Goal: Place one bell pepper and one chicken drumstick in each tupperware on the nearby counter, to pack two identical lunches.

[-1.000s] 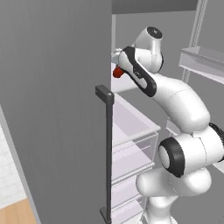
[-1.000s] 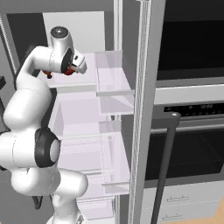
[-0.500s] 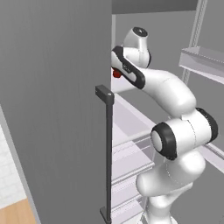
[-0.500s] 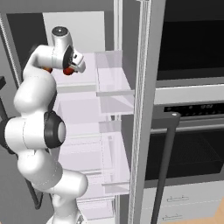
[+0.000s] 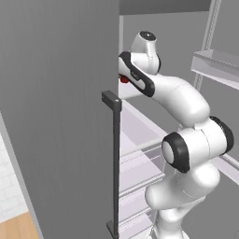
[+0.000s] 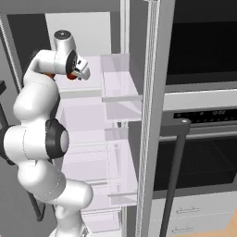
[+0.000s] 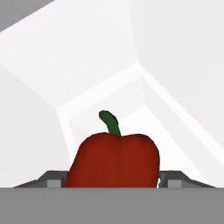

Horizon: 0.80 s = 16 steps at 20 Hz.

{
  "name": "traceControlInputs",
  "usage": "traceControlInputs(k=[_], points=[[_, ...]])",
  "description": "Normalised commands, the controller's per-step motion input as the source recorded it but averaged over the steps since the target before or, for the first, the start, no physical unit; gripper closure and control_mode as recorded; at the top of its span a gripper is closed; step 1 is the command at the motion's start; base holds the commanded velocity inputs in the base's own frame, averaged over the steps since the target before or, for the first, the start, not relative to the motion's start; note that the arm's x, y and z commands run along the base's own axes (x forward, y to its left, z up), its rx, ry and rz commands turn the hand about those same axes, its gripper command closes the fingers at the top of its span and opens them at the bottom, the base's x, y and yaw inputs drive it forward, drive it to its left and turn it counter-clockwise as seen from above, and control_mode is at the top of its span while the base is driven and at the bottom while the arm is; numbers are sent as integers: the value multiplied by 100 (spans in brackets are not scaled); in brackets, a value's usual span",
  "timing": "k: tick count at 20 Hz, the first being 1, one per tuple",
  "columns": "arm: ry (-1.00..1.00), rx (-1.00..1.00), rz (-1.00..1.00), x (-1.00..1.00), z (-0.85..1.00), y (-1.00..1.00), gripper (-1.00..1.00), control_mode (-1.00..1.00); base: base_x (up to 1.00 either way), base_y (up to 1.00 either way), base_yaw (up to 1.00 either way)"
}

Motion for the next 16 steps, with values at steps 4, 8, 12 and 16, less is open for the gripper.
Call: traceControlInputs(k=[4,8,12,16], points=[[-2,-1,0,7,-8,0,100,-100,0,0,0],[-9,0,0,-9,-2,0,100,-100,0,0,0],[-49,0,1,-99,0,-30,100,-100,0,0,0],[-53,13,0,-100,11,-46,100,-100,0,0,0]])
